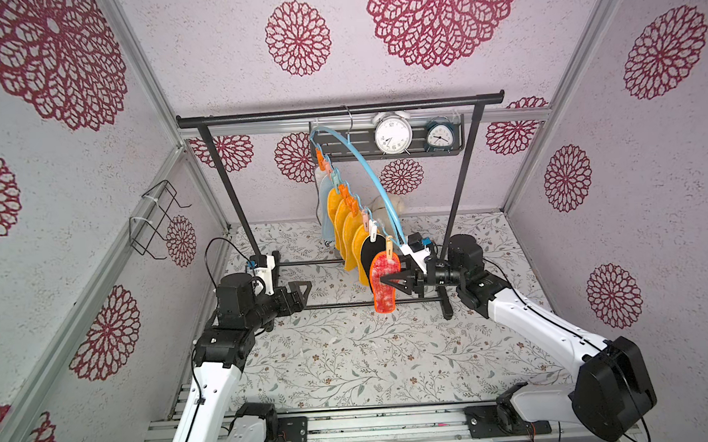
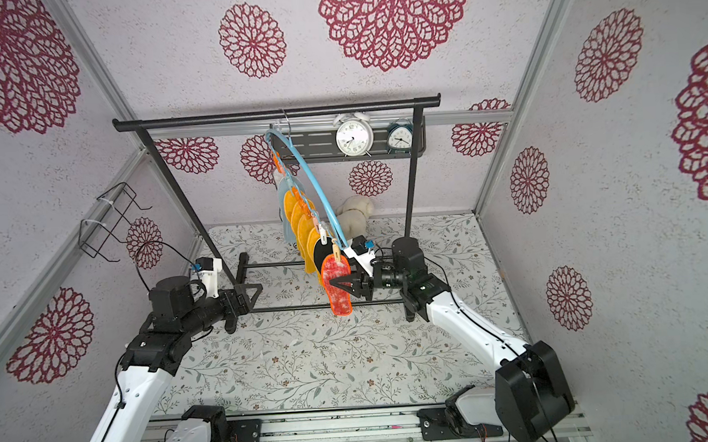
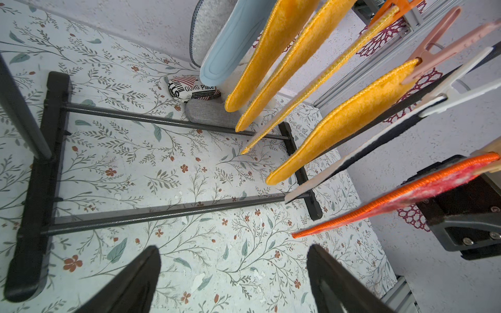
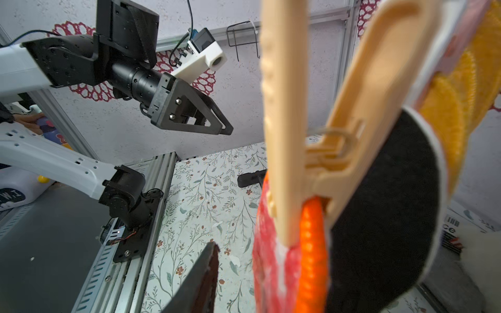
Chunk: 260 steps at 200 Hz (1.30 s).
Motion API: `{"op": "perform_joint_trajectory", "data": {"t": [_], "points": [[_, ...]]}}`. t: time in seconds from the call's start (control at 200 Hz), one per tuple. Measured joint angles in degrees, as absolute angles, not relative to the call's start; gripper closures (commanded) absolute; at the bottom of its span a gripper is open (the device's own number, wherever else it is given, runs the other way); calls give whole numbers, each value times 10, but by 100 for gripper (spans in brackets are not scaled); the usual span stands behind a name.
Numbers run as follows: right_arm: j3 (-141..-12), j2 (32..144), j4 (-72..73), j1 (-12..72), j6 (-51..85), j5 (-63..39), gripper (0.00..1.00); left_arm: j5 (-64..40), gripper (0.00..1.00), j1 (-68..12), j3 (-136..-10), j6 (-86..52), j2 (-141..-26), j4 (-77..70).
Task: Take the shoe insoles off the hanger
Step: Remove the insole from the hanger, then open the clamp at the hanger.
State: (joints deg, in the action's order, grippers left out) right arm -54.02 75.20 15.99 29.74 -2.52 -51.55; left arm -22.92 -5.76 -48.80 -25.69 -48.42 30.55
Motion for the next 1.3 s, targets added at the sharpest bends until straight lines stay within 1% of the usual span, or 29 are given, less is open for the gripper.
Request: {"op": "perform_joint_trajectory", "data": {"t": [0.095,0.185,0.26,0.425,0.53,0.685,0.791,0.956,1.121,1.206,1.301], "points": [[-529,751,179,302,-12,-518,100,-231,14,-58,-488,-257,-485,308],[-513,748,199,302,0,-521,100,-235,16,-58,-493,-257,-488,311],[-501,747,215,303,12,-523,100,-243,19,-58,-503,-255,-491,313],[-486,747,246,308,37,-523,100,-297,24,-62,-548,-248,-505,306],[-484,747,258,314,50,-523,100,-327,24,-88,-594,-235,-531,299],[-484,747,267,321,65,-524,100,-355,23,-172,-691,-201,-599,281],[-484,747,272,325,72,-528,100,-377,21,-209,-737,-192,-646,253],[-484,747,273,331,77,-533,100,-416,20,-228,-779,-187,-718,225],[-484,747,278,334,85,-541,100,-453,20,-244,-787,-185,-771,216],[-484,747,281,336,87,-543,100,-468,21,-254,-787,-186,-785,210],[-484,747,281,336,90,-547,100,-481,25,-265,-788,-187,-793,200]]}}
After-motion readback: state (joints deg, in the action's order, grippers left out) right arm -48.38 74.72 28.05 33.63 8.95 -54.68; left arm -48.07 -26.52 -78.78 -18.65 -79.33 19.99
